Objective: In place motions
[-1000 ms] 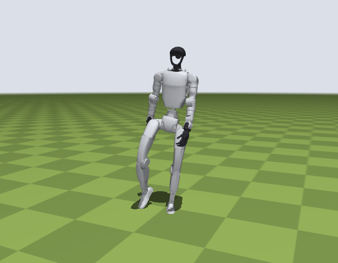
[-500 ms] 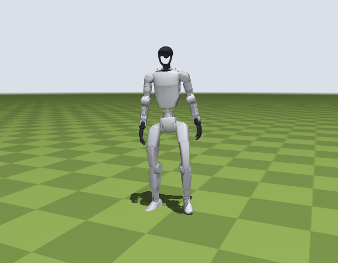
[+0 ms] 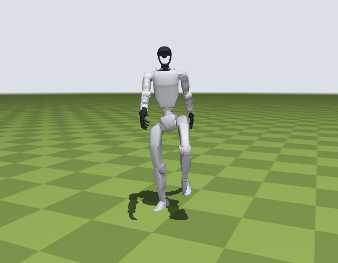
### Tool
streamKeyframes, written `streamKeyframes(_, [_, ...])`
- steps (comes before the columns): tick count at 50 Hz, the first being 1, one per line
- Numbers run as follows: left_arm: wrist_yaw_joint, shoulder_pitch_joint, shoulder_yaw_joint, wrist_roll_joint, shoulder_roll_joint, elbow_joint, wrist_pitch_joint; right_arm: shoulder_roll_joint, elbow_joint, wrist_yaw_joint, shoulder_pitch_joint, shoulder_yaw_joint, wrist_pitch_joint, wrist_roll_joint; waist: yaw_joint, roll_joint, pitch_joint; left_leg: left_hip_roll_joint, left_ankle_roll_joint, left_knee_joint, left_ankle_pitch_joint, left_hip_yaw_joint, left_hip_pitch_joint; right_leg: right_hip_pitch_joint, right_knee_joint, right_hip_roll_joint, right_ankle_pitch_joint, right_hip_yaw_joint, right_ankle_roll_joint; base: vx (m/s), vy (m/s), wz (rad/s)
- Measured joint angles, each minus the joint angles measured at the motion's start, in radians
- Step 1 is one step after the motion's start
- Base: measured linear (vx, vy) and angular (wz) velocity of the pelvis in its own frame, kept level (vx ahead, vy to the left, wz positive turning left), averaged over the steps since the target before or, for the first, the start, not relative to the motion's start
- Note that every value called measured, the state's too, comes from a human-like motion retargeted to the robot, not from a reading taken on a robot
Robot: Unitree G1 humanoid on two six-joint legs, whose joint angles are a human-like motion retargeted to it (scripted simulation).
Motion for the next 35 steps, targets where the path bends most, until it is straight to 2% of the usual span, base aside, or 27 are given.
streamKeyframes(2, [-0.008, -0.023, 0.003, -0.009, -0.007, -0.049, -0.011, 0.014, 0.008, -0.024, 0.054, 0.0, -0.019, -0.026, -0.046, -0.005, -0.031, -0.051, -0.004, -0.144, 0.04, 0.012, 0.111, -0.003, -0.005, -0.013, 0.003, -0.038, 0.023, 0.05, 0.17, 1.02])
streamKeyframes(6, [-0.022, -0.069, 0.0, -0.051, -0.021, -0.141, -0.043, 0.048, 0.055, -0.021, 0.162, 0.015, -0.048, -0.026, -0.116, -0.001, -0.084, -0.169, -0.049, -0.533, 0.11, -0.034, 0.382, -0.001, -0.013, -0.002, 0.003, -0.083, 0.05, 0.08, 0.11, 0.62])
streamKeyframes(8, [-0.028, -0.096, -0.012, -0.068, -0.023, -0.178, -0.065, 0.068, 0.078, 0.002, 0.224, 0.027, -0.051, -0.022, -0.159, 0.017, -0.108, -0.24, -0.093, -0.801, 0.17, -0.102, 0.551, 0.003, -0.015, 0.024, 0.005, -0.098, 0.06, 0.12, 0.15, 0.47])
streamKeyframes(10, [-0.026, -0.115, -0.02, -0.073, -0.022, -0.198, -0.078, 0.079, 0.088, 0.012, 0.267, 0.046, -0.05, -0.026, -0.194, 0.039, -0.118, -0.265, -0.152, -1.022, 0.257, -0.144, 0.684, 0.011, -0.016, 0.054, 0.006, -0.104, 0.066, 0.12, 0.2, 0.34])
streamKeyframes(12, [-0.017, -0.136, -0.032, -0.069, -0.015, -0.214, -0.089, 0.088, 0.102, 0.014, 0.31, 0.066, -0.051, -0.039, -0.233, 0.074, -0.14, -0.26, -0.231, -1.251, 0.088, -0.147, 0.816, 0.007, -0.014, 0.105, 0.007, -0.11, 0.069, 0.09, 0.18, 0.34])
streamKeyframes(13, [-0.012, -0.147, -0.038, -0.064, -0.015, -0.217, -0.091, 0.089, 0.108, 0.015, 0.33, 0.076, -0.054, -0.047, -0.259, 0.097, -0.144, -0.218, -0.252, -1.349, 0.023, -0.043, 0.885, 0.014, -0.017, 0.13, 0.008, -0.12, 0.071, 0.1, 0.27, 0.52])
streamKeyframes(15, [-0.006, -0.173, -0.05, -0.052, -0.019, -0.22, -0.086, 0.082, 0.112, 0.02, 0.375, 0.089, -0.057, -0.077, -0.311, 0.135, -0.157, -0.206, -0.304, -1.514, 0.03, -0.012, 0.951, 0.022, -0.021, 0.167, 0.014, -0.144, 0.078, 0.11, 0.36, 0.66])
streamKeyframes(18, [-0.007, -0.22, -0.058, -0.052, -0.034, -0.203, -0.07, 0.066, 0.102, 0.03, 0.44, 0.085, -0.058, -0.119, -0.38, 0.143, -0.194, -0.213, -0.337, -1.563, 0.058, -0.06, 0.924, -0.004, -0.016, 0.157, 0.032, -0.196, 0.092, 0.01, 0.26, 0.83])
streamKeyframes(20, [-0.014, -0.271, -0.072, -0.066, -0.036, -0.185, -0.058, 0.057, 0.094, 0.034, 0.487, 0.067, -0.05, -0.122, -0.382, 0.136, -0.194, -0.227, -0.306, -1.536, 0.066, -0.114, 0.884, -0.023, 0.0, 0.142, 0.055, -0.201, 0.106, -0.05, 0.23, 0.34])
streamKeyframes(22, [-0.025, -0.328, -0.099, -0.089, -0.029, -0.163, -0.055, 0.051, 0.094, 0.039, 0.538, 0.051, -0.047, -0.091, -0.346, 0.112, -0.154, -0.252, -0.264, -1.507, 0.069, -0.179, 0.879, -0.018, 0.032, 0.12, 0.084, -0.198, 0.116, -0.01, 0.19, -0.33])
streamKeyframes(26, [-0.038, -0.419, -0.163, -0.145, -0.016, -0.109, -0.049, 0.042, 0.141, 0.046, 0.621, 0.01, -0.033, -0.072, -0.263, 0.085, -0.097, -0.269, -0.215, -1.501, 0.07, -0.152, 0.93, -0.027, 0.147, 0.093, 0.149, -0.171, 0.143, 0.0, 0.25, -0.65])
streamKeyframes(28, [-0.051, -0.436, -0.176, -0.163, -0.024, -0.092, -0.048, 0.047, 0.181, 0.022, 0.661, -0.029, -0.021, -0.127, -0.252, 0.084, -0.093, -0.27, -0.198, -1.501, 0.074, -0.154, 0.947, -0.048, 0.237, 0.087, 0.224, -0.156, 0.155, 0.11, 0.21, -0.59])
streamKeyframes(32, [-0.067, -0.471, -0.222, -0.224, -0.053, -0.082, -0.043, 0.036, 0.278, -0.049, 0.744, -0.077, -0.004, -0.203, -0.308, 0.147, -0.091, -0.185, -0.192, -1.484, 0.077, -0.155, 0.953, -0.153, 0.502, 0.099, 0.501, -0.154, 0.174, 0.01, 0.17, 0.01])
streamKeyframes(33, [-0.068, -0.483, -0.234, -0.232, -0.063, -0.086, -0.043, 0.026, 0.303, -0.056, 0.766, -0.085, -0.001, -0.209, -0.327, 0.157, -0.078, -0.183, -0.184, -1.479, 0.075, -0.161, 0.964, -0.18, 0.584, 0.086, 0.546, -0.14, 0.174, -0.02, 0.23, 0.33])
streamKeyframes(35, [-0.076, -0.536, -0.258, -0.263, -0.074, -0.102, -0.047, 0.008, 0.352, -0.047, 0.82, -0.102, 0.012, -0.244, -0.358, 0.169, -0.044, -0.168, -0.179, -1.467, 0.072, -0.161, 0.984, -0.275, 0.804, 0.057, 0.561, -0.129, 0.174, -0.04, 0.22, 0.19])
